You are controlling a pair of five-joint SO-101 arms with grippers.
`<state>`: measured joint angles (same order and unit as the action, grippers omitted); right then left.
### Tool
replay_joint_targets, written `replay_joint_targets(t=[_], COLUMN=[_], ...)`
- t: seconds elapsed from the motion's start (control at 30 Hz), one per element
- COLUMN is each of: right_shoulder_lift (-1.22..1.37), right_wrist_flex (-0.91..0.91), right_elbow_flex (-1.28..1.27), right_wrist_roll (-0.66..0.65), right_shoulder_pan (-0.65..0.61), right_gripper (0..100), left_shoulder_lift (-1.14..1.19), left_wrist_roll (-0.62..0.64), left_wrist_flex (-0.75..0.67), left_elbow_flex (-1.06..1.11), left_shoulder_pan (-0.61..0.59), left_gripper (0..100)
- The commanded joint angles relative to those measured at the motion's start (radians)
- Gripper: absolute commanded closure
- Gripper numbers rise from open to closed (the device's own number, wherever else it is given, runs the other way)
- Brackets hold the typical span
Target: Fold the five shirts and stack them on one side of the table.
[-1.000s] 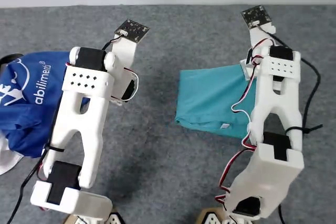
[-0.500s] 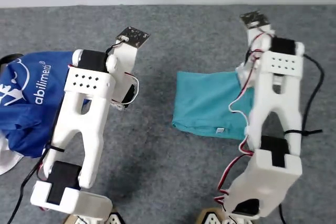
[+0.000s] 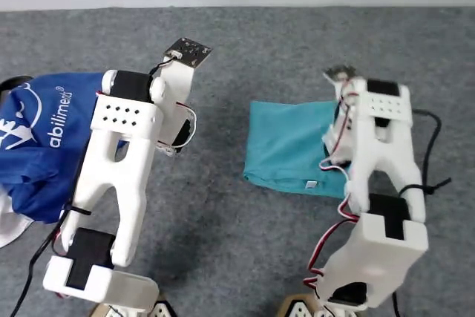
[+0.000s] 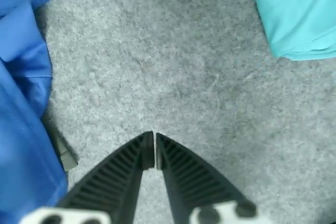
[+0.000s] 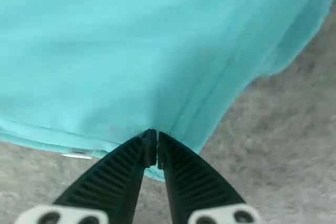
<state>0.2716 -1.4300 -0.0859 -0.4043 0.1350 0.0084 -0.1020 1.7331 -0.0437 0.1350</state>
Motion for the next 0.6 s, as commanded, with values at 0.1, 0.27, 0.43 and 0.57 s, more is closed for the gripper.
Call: replay_joint_targets(t=[0.1,0.27,0.43,0.57], right_shoulder_lift=[-0.036,-0.189,-0.317,-0.289], right_wrist_flex=[0.021,-0.076,-0.025,0.077], right_elbow_flex=[-0.084,-0.038,-0.028,-0.028], right_wrist_roll=[-0.052,-0.049,-0.018,0.104], right_shoulder_pan=[0.054,0.021,-0.053,-0.062], right_gripper=[99.0,99.0,98.7,90.3], left_shoulder_lift=[-0.054,-0.055,-0.063,-0.123], left_wrist_roll=[0.002,0.002,0.002,0.002], left_wrist_flex=[0.023,0.023,0.023,0.023], left_elbow_flex=[-0.007,-0.007,-0.012,-0.008], left_shoulder_pan=[-0.003,-0.003,-0.005,-0.011], left_gripper=[99,99,99,99])
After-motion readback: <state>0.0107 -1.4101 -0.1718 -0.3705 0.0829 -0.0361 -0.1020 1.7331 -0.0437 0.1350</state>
